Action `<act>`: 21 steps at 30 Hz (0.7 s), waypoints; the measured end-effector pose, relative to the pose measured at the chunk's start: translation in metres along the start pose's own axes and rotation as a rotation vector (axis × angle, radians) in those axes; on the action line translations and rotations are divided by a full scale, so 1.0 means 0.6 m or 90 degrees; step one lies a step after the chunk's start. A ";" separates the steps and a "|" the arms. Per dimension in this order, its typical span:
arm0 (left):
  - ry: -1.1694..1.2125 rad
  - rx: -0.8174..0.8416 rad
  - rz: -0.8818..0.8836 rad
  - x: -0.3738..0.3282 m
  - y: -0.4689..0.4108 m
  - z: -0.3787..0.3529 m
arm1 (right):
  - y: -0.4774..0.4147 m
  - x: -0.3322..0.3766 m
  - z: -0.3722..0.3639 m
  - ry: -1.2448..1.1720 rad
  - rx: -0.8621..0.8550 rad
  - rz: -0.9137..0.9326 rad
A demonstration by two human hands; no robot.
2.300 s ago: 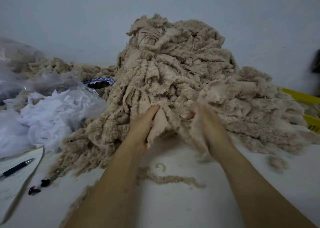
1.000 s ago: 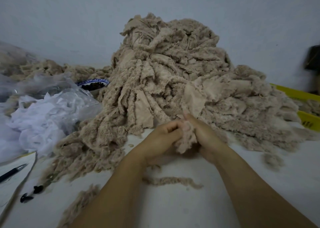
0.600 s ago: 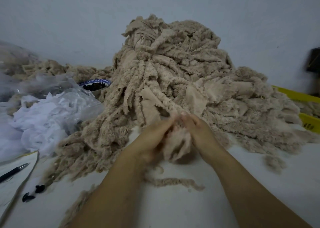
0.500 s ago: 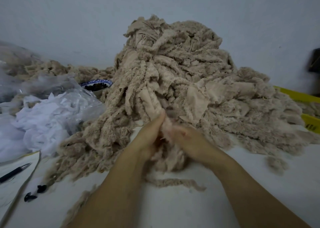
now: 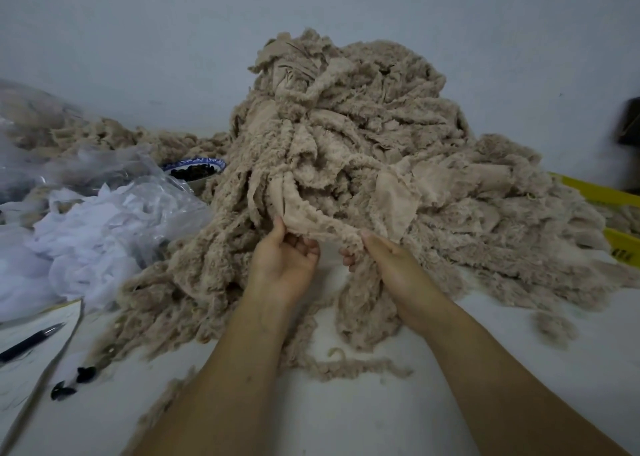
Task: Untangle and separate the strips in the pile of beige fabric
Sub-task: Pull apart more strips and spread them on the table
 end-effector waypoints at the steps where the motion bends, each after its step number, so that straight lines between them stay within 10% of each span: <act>1: -0.020 0.025 0.006 0.001 0.002 -0.010 | 0.000 -0.005 0.002 -0.014 -0.003 -0.008; 11: -0.900 0.331 -0.058 0.086 0.041 -0.091 | 0.002 0.004 0.027 -0.022 -0.144 0.038; 21: -0.642 0.268 0.031 0.087 0.030 -0.073 | 0.008 -0.005 0.056 -0.136 -0.243 0.011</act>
Point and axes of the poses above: each hand's wrist, its own y-axis away from the middle knuckle, its own z-axis out of the back of the hand, x = y × z, the point moved 10 cm from there along -y, towards the middle knuckle, and after that the axes turned 7 degrees about x, right-handed, at the moved point
